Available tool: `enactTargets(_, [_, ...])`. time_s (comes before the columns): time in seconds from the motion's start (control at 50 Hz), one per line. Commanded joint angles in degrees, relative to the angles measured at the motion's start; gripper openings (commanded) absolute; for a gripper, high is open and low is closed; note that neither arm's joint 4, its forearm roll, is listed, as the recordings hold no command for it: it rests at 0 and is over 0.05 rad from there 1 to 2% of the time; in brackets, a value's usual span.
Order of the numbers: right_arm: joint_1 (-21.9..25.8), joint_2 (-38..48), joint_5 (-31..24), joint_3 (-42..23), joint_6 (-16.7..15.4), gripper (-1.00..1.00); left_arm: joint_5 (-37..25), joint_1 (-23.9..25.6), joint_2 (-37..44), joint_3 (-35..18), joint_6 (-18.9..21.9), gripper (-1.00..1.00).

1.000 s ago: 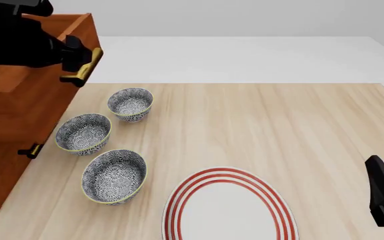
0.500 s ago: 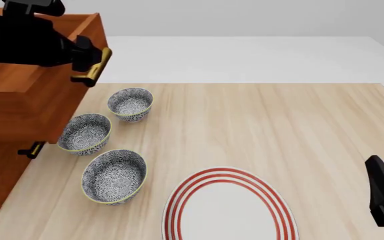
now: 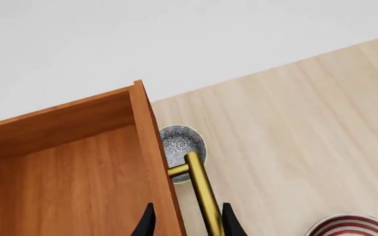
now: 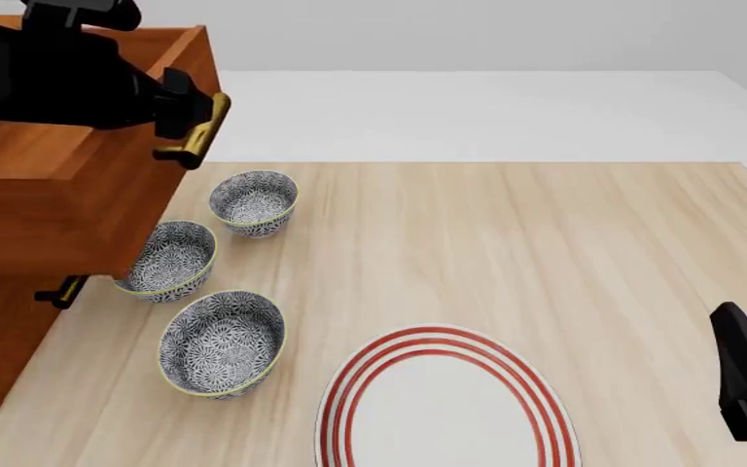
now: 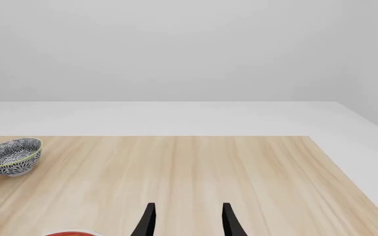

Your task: Open the top drawer of the cabinet.

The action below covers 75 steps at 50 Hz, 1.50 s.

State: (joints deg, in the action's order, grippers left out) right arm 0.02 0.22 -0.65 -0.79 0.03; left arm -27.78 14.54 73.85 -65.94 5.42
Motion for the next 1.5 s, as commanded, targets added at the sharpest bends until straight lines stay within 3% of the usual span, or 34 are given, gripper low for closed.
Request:
enactTargets(0.02, [0.00,-0.01,0.01,0.00,-0.01,1.00,-0.51,1.34,4.69,3.55,2.79,1.00])
enactTargets(1.08, [0.00,0.00,0.01,0.00,0.01,1.00,1.82,6.41,4.60,6.70,-0.27,1.00])
enactTargets(1.5, [-0.01,0.00,0.00,0.00,0.01,1.00,-1.56,6.63,1.02,1.58,-1.43,1.00])
